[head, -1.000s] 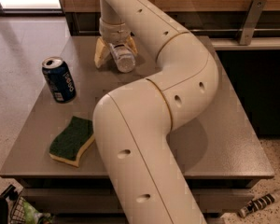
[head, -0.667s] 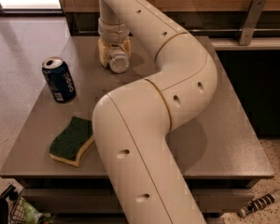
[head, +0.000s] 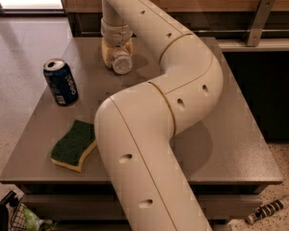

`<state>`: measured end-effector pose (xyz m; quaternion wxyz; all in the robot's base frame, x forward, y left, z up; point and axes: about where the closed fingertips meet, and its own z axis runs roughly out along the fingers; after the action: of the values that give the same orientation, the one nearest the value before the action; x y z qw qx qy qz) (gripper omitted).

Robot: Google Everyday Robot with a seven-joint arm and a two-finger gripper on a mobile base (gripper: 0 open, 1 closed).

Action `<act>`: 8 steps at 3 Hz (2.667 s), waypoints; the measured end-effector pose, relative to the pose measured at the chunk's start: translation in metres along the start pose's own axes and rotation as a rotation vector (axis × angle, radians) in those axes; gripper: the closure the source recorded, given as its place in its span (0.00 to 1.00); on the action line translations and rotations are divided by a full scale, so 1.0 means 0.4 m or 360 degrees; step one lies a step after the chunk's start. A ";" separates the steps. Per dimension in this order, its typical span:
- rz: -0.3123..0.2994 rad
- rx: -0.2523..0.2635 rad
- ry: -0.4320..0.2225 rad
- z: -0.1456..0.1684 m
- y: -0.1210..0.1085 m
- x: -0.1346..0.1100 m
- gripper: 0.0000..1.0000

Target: Pick blue plastic bottle

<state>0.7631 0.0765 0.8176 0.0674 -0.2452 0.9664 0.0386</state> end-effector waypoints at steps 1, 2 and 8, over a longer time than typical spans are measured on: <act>-0.0001 -0.0001 -0.0015 0.006 0.001 -0.009 1.00; -0.0001 -0.0001 -0.0015 0.000 0.002 -0.010 1.00; -0.0159 0.0215 -0.0519 -0.181 -0.153 0.163 1.00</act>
Offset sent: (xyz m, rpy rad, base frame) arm 0.0010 -0.0022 0.0026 -0.0166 -0.0312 0.0073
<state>0.7275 -0.0154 0.8768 0.2414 -0.2783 0.9296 0.0094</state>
